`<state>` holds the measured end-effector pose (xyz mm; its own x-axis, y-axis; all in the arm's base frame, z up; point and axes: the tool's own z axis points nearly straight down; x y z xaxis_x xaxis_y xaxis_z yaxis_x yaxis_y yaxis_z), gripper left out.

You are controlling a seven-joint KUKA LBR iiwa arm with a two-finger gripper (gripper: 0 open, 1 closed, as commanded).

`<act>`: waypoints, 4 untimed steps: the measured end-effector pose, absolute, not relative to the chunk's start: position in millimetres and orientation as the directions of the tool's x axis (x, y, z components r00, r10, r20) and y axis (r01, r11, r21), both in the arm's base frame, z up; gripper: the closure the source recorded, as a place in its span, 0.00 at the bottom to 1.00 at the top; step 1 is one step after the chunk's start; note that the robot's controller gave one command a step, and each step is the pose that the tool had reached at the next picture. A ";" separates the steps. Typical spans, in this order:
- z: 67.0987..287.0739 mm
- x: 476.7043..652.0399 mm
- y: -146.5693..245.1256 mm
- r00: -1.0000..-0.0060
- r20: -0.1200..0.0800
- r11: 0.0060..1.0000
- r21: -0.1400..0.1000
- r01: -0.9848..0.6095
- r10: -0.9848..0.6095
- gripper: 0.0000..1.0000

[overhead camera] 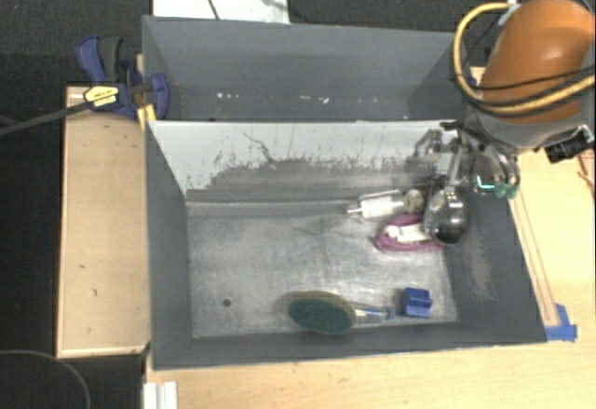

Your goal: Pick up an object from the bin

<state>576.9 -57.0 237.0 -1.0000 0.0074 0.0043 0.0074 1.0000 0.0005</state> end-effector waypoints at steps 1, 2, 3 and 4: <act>71.0 548.6 -43.1 -0.994 -0.011 0.995 -0.001 -0.105 -0.105 0.00; 133.2 585.5 -117.5 -0.994 -0.012 0.994 -0.007 -0.106 -0.106 0.00; 86.4 582.4 -123.2 -0.989 -0.003 0.989 0.002 -0.145 -0.145 0.00; 88.7 583.1 -123.0 -0.989 -0.005 0.989 0.000 -0.147 -0.147 1.00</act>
Offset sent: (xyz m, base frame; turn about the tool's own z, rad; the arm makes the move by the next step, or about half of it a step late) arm -0.0309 0.0139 -0.1670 -0.1167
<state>583.1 -123.0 88.7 -0.9892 -0.1465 -0.0052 -0.1465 0.9892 0.0004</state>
